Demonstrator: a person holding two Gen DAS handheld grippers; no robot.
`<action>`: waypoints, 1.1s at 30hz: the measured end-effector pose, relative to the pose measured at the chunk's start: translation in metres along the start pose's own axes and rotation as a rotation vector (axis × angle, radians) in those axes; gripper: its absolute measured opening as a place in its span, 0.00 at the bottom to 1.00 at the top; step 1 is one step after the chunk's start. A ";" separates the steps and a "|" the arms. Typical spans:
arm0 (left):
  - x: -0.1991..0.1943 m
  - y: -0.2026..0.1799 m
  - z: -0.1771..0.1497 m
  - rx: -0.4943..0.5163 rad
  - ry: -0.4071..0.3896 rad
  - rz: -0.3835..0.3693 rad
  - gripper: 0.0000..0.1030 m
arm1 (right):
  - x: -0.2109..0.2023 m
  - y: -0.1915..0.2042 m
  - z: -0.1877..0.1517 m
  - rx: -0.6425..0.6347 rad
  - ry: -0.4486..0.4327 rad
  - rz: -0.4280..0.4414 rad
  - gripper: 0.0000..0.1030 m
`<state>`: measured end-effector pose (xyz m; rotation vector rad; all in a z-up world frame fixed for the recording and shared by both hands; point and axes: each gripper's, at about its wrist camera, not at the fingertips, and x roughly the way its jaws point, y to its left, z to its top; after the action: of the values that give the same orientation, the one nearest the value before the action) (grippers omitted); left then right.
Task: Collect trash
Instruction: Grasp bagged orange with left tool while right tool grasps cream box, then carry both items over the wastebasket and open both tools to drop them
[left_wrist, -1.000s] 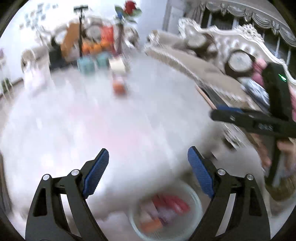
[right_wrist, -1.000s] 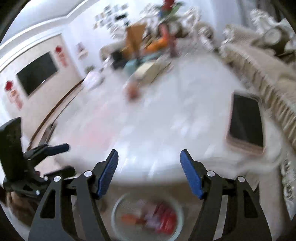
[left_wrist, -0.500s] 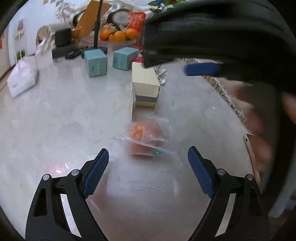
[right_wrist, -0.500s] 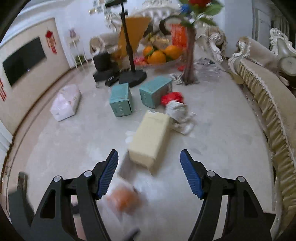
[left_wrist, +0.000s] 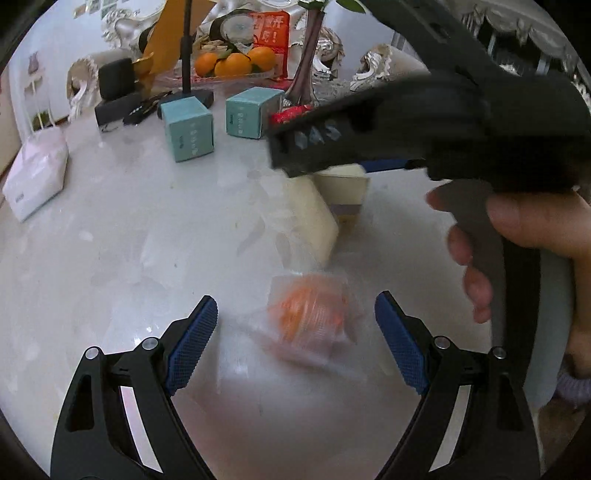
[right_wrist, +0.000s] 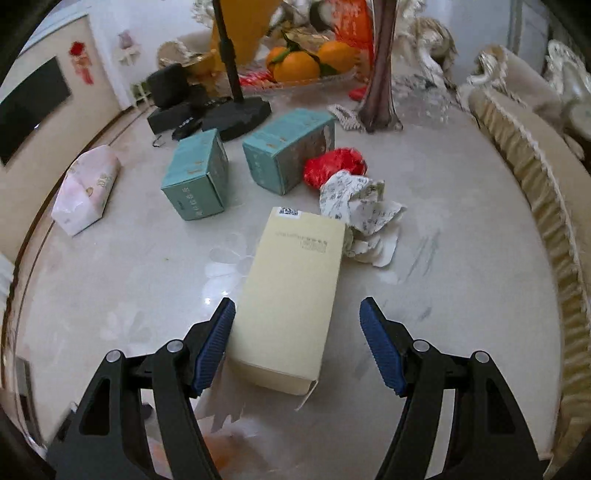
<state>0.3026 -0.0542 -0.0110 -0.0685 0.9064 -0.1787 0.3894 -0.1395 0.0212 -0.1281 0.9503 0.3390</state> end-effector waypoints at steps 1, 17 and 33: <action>0.003 0.000 0.001 0.001 0.007 0.000 0.83 | 0.001 -0.002 -0.001 -0.022 -0.003 -0.003 0.64; -0.004 0.008 -0.005 0.047 0.005 -0.027 0.36 | -0.012 -0.021 -0.022 0.012 -0.044 0.004 0.43; -0.140 0.015 -0.054 0.032 -0.242 -0.196 0.34 | -0.148 -0.035 -0.123 0.117 -0.361 0.258 0.43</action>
<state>0.1779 -0.0133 0.0627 -0.1462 0.6548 -0.3599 0.2269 -0.2380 0.0692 0.1611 0.6263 0.5236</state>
